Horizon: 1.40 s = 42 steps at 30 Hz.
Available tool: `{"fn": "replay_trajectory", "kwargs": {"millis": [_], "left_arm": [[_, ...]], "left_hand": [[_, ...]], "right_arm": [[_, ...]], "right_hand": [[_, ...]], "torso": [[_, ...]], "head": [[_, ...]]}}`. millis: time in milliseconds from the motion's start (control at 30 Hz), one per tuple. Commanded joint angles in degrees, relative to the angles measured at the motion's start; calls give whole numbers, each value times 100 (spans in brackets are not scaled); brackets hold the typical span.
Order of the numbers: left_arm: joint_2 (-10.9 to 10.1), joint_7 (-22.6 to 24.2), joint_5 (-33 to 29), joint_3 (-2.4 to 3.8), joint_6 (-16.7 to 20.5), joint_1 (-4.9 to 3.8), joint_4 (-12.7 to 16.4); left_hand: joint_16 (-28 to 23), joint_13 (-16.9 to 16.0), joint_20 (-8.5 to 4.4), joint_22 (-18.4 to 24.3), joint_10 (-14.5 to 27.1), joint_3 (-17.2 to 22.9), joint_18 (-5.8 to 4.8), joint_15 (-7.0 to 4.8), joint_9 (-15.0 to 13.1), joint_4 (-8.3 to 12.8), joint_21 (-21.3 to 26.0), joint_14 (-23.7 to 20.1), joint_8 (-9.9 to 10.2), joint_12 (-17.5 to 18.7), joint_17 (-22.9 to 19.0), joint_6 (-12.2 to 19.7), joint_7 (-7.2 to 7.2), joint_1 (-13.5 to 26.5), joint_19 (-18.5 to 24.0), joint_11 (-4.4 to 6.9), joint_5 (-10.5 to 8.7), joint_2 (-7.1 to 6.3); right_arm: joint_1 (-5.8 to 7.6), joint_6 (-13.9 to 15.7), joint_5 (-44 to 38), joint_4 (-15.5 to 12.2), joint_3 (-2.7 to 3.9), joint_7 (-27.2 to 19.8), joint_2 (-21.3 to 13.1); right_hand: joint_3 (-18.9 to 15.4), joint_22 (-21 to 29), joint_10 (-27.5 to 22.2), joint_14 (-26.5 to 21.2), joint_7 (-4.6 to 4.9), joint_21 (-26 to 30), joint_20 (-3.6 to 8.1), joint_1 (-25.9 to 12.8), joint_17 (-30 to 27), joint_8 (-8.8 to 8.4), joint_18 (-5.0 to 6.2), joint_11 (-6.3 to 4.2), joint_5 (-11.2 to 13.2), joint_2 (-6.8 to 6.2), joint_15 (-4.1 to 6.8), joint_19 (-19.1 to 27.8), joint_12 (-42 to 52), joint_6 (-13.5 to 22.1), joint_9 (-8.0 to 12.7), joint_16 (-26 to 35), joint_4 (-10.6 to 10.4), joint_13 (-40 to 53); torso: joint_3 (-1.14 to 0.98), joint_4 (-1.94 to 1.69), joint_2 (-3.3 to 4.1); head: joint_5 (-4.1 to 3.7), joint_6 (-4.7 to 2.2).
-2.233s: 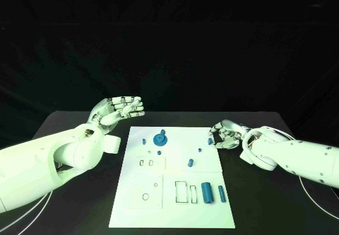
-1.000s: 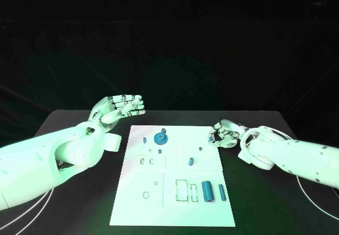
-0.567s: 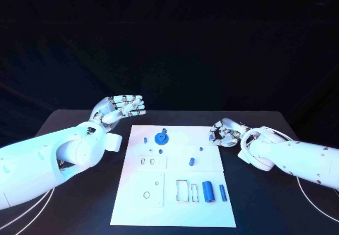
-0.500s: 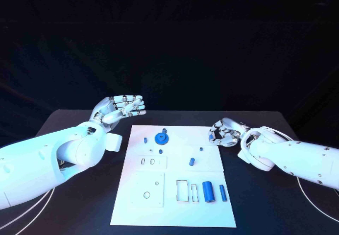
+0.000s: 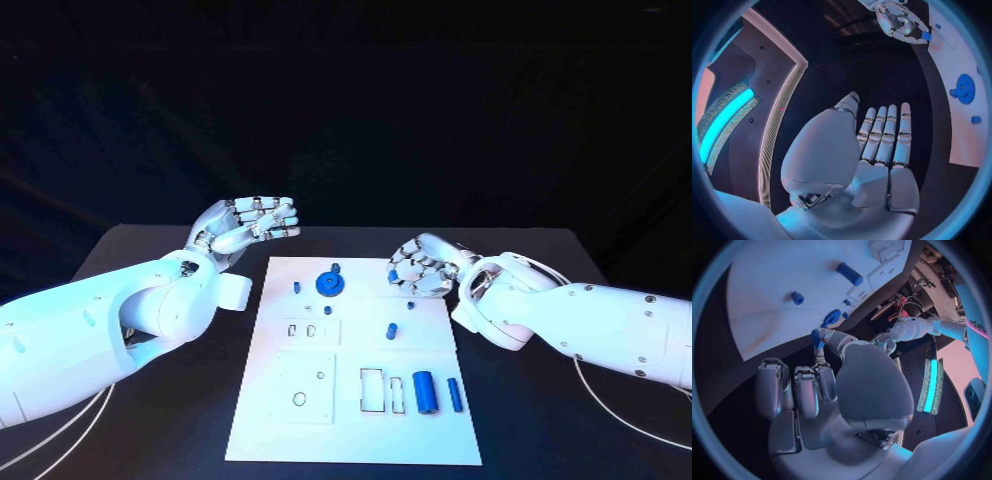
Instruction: Assemble the parts on the task board
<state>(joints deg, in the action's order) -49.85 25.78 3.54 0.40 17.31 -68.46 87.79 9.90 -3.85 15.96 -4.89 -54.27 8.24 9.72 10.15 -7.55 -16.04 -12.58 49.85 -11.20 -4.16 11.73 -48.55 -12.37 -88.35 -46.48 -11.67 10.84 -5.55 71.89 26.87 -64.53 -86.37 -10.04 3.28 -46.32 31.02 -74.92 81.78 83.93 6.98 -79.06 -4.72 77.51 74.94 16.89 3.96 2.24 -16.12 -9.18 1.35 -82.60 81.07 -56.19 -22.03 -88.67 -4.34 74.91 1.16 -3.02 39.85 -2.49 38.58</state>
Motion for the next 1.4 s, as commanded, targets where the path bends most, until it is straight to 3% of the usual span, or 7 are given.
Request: {"fn": "replay_trajectory", "kwargs": {"millis": [33, 233, 367, 700, 967, 1400], "left_arm": [[32, 19, 11, -1, -86, 0, -1], [65, 20, 11, -8, -102, 2, -13], [77, 17, 11, -10, -101, 2, -25], [88, 13, 11, -11, -108, 2, -29], [88, 11, 11, -11, -117, 2, -31], [83, 7, 11, -11, -129, 2, -32]], "left_hand": [[-23, 3, 32, 10, -16, 42, 64, -4, 9, -5, -18, -39, 26, 33, 6, -12, -194, -60, -3, -15, -30, -9], [-27, 2, 33, 12, -22, 44, 64, -5, 8, -9, -17, -37, 23, 30, 10, -18, -193, -54, 0, -13, -32, -8], [-27, 2, 33, 13, -23, 45, 64, -5, 8, -10, -16, -37, 22, 29, 11, -19, -193, -54, 1, -13, -32, -8], [-28, 1, 33, 13, -24, 45, 64, -5, 8, -11, -16, -37, 22, 29, 12, -20, -193, -53, 1, -13, -32, -8], [-28, 1, 33, 13, -24, 45, 64, -5, 8, -11, -16, -37, 22, 29, 12, -20, -193, -53, 1, -13, -32, -8], [-31, 1, 33, 15, -29, 44, 64, -5, 7, -15, -15, -36, 20, 27, 17, -23, -191, -44, 4, -12, -34, -10]], "right_arm": [[6, 129, -214, -130, 2, 364, 176], [-43, 137, -489, -286, 3, 773, 617], [-120, 108, -628, -318, 2, 1019, 840], [-328, -15, -827, -297, -2, 1319, 1220], [-467, -110, -1008, -249, -8, 1418, 1426], [-538, -181, -1222, -146, -20, 1534, 1560]], "right_hand": [[34, -462, -21, 530, -6, -4, 23, 3, 1148, 174, -84, -1, -18, 54, 32, -16, -19, 15, -162, -36, 10, 352], [46, -423, -45, 520, -6, 39, 23, -11, 1100, 188, -73, -1, -15, 61, 31, 12, -51, 24, -173, -22, 18, 315], [53, -399, -61, 515, -10, 66, 24, -19, 1078, 203, -65, -4, -13, 56, 32, 28, -75, 23, -182, -16, 32, 287], [74, -370, -78, 509, -13, 102, 27, -47, 1057, 233, -56, -8, -10, 56, 37, 48, -110, 31, -202, -9, 56, 252], [58, -369, -65, 510, -17, 110, 30, -131, 1062, 261, -56, -10, -3, 13, 39, 47, -112, 49, -222, -8, 58, 256], [30, -371, -45, 511, -33, 117, 36, -252, 1063, 300, -56, -22, 0, -47, 48, 43, -109, 56, -243, -7, 38, 266]], "torso": [[-1, -12, 3], [18, -23, 6], [15, -14, 18], [4, -8, 23], [2, -6, 24], [4, -17, 22]], "head": [[13, 6], [19, 34], [84, 50], [138, 90], [166, 126], [181, 166]]}}
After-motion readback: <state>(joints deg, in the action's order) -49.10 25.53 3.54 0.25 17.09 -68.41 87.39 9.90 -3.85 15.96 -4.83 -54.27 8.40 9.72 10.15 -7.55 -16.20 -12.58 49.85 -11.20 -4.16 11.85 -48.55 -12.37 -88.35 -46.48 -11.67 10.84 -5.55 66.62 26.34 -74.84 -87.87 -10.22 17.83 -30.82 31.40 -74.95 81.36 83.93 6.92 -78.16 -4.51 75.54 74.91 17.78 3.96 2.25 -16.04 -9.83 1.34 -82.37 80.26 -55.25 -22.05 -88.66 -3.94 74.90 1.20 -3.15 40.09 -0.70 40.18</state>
